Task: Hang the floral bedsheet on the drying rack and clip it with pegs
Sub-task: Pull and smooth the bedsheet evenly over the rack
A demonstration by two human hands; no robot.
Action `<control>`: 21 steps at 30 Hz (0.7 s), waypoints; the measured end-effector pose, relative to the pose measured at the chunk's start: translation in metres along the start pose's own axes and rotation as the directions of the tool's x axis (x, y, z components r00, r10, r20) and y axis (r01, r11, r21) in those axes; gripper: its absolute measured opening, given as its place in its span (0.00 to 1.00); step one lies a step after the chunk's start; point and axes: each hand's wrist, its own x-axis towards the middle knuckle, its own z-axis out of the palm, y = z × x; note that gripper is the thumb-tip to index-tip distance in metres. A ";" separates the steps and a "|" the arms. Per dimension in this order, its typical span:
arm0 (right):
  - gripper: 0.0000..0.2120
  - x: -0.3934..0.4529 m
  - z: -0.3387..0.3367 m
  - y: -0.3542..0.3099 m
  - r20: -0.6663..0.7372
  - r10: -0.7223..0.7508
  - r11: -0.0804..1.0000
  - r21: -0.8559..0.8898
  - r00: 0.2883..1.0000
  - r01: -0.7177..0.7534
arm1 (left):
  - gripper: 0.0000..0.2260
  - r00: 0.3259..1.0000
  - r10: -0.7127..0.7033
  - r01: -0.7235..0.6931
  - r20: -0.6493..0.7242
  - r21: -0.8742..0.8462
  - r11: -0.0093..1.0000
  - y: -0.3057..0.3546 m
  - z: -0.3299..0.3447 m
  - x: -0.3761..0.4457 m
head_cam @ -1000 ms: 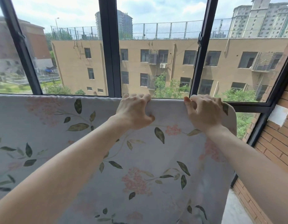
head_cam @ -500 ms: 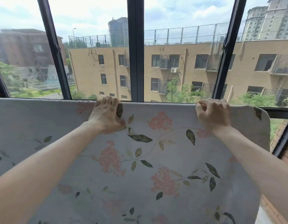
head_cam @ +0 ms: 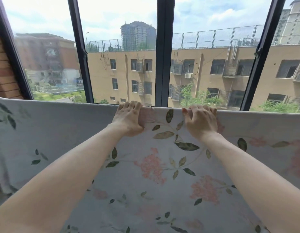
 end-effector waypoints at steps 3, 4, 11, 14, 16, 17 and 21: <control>0.19 0.001 -0.002 0.005 -0.026 0.025 0.999 -0.021 0.999 -0.025 | 0.30 0.995 -0.102 0.102 0.021 0.017 0.995 -0.047 -0.008 -0.011; 0.19 0.001 -0.003 0.007 -0.029 0.038 0.999 -0.028 0.999 -0.038 | 0.29 0.990 -0.136 0.135 0.025 0.024 0.991 -0.062 -0.011 -0.015; 0.17 -0.002 0.004 -0.023 -0.043 0.141 0.990 -0.023 0.989 -0.142 | 0.25 0.963 -0.231 0.229 0.135 0.031 0.973 -0.109 -0.024 -0.028; 0.12 -0.002 0.016 -0.069 -0.023 0.091 0.994 0.065 0.996 -0.089 | 0.26 0.963 -0.210 0.207 0.170 0.033 0.978 -0.110 -0.026 -0.023; 0.11 0.002 0.029 -0.109 0.006 -0.049 0.984 0.169 0.999 0.047 | 0.28 0.966 -0.185 0.186 0.183 0.011 0.982 -0.110 -0.026 -0.022; 0.12 0.006 0.033 -0.129 0.004 -0.101 0.966 0.241 0.995 0.097 | 0.29 0.968 -0.172 0.176 0.181 -0.006 0.984 -0.107 -0.025 -0.021; 0.14 0.025 0.046 -0.198 0.001 -0.089 0.873 0.482 0.996 0.077 | 0.33 0.981 -0.127 0.139 0.148 -0.078 0.987 -0.104 -0.024 -0.021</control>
